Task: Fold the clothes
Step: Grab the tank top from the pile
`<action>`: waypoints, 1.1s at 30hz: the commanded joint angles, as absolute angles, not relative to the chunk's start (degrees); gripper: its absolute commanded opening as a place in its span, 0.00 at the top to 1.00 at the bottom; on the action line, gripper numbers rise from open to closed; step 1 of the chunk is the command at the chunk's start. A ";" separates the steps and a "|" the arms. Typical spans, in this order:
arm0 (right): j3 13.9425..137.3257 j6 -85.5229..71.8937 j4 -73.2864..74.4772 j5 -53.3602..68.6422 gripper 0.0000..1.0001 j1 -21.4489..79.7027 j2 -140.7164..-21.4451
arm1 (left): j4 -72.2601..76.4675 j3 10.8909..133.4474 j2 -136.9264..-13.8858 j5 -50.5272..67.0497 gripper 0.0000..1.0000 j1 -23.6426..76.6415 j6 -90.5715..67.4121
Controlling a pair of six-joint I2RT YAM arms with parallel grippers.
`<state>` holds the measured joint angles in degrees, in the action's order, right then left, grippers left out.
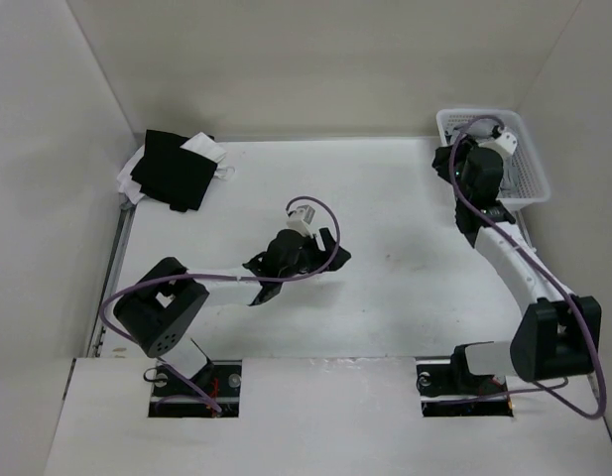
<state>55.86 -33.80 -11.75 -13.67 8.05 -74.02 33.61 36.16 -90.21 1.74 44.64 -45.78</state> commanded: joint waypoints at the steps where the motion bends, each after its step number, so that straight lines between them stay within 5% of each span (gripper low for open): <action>1: 64.75 -31.21 -6.34 -13.54 0.72 2.78 -80.32 | 37.53 35.25 -86.49 3.08 0.31 45.92 -43.42; 8: 75.13 -29.09 -3.34 -14.41 0.90 -5.04 -91.57 | 41.92 32.17 -83.67 -0.09 0.32 47.06 -40.87; 11: 83.29 -29.70 1.12 -16.08 1.00 -9.44 -100.69 | 42.45 32.34 -85.07 0.70 0.41 46.54 -40.61; 15: 95.18 -29.53 7.99 -15.47 1.00 -12.70 -113.46 | 43.50 32.70 -87.01 2.46 0.59 46.54 -40.34; 19: 105.44 -31.37 11.33 -12.58 0.63 -15.51 -124.25 | 44.82 33.40 -89.47 3.08 0.60 46.10 -40.51; 22: 109.93 -33.48 11.51 -11.26 0.45 -17.00 -129.18 | 45.17 33.57 -90.52 3.16 0.57 45.66 -40.87; 29: 125.66 -35.16 18.36 -9.49 0.39 -17.62 -140.70 | 47.90 33.05 -91.23 4.04 0.55 44.08 -42.18; 33: 128.32 -36.12 18.64 -10.28 0.44 -17.45 -143.09 | 49.04 32.96 -92.11 4.92 0.55 42.59 -43.94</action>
<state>124.84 -34.54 17.72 -10.26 -17.87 -142.39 43.72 32.69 -91.50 3.31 43.72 -42.44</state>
